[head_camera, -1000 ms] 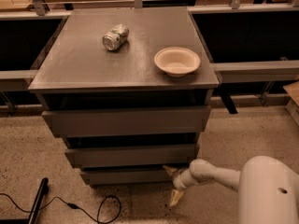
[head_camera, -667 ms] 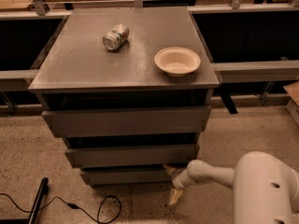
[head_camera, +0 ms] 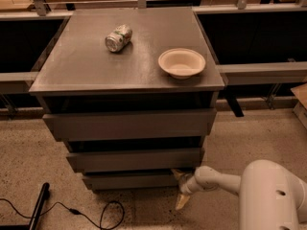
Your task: Open bottom drawer
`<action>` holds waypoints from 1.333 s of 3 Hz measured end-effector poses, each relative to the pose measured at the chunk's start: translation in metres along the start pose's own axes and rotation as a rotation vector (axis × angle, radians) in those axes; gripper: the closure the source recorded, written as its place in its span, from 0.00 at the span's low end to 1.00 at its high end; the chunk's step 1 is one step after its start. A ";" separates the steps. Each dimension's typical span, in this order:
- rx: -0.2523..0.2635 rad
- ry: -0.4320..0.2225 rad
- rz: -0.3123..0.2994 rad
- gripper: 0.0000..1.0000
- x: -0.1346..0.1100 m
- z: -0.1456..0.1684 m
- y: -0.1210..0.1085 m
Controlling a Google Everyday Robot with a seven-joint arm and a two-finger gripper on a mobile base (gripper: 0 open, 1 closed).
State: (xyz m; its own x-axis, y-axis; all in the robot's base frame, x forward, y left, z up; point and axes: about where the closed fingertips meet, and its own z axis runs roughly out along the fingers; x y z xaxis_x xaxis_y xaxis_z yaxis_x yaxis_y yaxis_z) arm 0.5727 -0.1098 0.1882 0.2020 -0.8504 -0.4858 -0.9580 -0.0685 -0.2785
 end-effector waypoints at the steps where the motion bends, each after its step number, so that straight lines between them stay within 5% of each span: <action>1: 0.003 -0.009 0.013 0.18 0.002 0.003 0.000; 2: -0.006 -0.012 0.021 0.41 -0.001 0.005 0.001; 3: -0.015 -0.012 0.038 0.48 -0.004 0.007 0.007; 4: -0.015 -0.012 0.038 0.44 -0.004 0.006 0.007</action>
Offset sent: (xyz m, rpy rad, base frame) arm 0.0010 0.0057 -0.0018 0.0138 0.0262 -0.0185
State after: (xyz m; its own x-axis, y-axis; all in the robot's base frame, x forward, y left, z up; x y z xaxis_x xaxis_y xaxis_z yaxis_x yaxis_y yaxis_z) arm 0.5668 -0.1031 0.1834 0.1677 -0.8464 -0.5055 -0.9680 -0.0444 -0.2469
